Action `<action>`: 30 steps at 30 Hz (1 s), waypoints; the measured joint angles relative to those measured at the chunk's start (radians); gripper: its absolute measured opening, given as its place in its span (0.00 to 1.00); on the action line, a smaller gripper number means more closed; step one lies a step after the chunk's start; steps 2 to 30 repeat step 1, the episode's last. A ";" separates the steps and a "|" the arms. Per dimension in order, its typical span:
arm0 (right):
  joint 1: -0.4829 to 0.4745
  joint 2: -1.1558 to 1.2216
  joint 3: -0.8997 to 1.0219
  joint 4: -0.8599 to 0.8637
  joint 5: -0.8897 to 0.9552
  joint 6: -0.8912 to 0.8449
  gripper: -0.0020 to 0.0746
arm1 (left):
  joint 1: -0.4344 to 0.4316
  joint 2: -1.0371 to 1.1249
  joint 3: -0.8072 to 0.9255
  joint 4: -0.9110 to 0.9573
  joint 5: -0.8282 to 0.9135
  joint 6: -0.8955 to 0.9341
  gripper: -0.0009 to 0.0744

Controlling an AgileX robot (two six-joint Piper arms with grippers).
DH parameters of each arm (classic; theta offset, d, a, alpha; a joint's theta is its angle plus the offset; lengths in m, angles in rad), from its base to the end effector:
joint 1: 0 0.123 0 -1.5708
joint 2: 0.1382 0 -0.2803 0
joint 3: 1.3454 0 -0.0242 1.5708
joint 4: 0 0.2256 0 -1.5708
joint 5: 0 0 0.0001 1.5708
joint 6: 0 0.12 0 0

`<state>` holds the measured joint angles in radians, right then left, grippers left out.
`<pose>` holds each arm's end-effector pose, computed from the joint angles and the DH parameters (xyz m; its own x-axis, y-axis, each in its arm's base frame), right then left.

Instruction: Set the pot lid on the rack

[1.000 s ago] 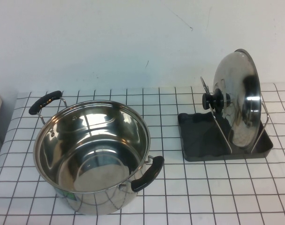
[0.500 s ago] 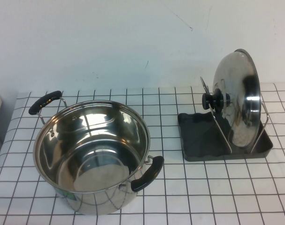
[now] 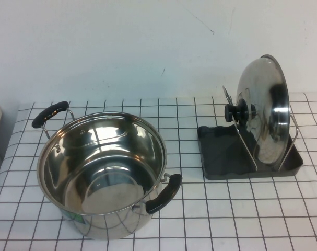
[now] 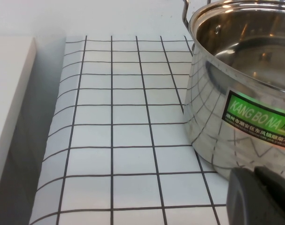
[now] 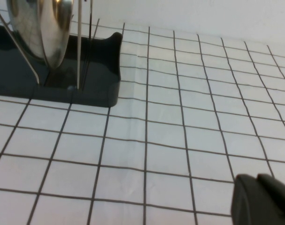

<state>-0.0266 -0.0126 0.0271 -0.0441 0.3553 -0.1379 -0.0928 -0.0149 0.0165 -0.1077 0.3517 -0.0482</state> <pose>0.0603 -0.0035 0.1651 -0.2814 -0.1709 -0.9443 -0.0090 0.9844 -0.1754 0.0596 -0.0100 0.1695 -0.2762 -0.1236 -0.9531 0.0881 0.9843 -0.1532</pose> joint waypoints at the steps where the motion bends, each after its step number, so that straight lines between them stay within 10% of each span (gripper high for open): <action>1: 0.000 0.000 0.000 0.000 0.000 0.000 0.02 | 0.000 0.000 0.000 0.000 0.000 0.000 0.01; 30: 0.000 0.000 0.000 0.000 0.000 0.000 0.02 | 0.000 0.000 0.000 0.000 0.000 0.000 0.01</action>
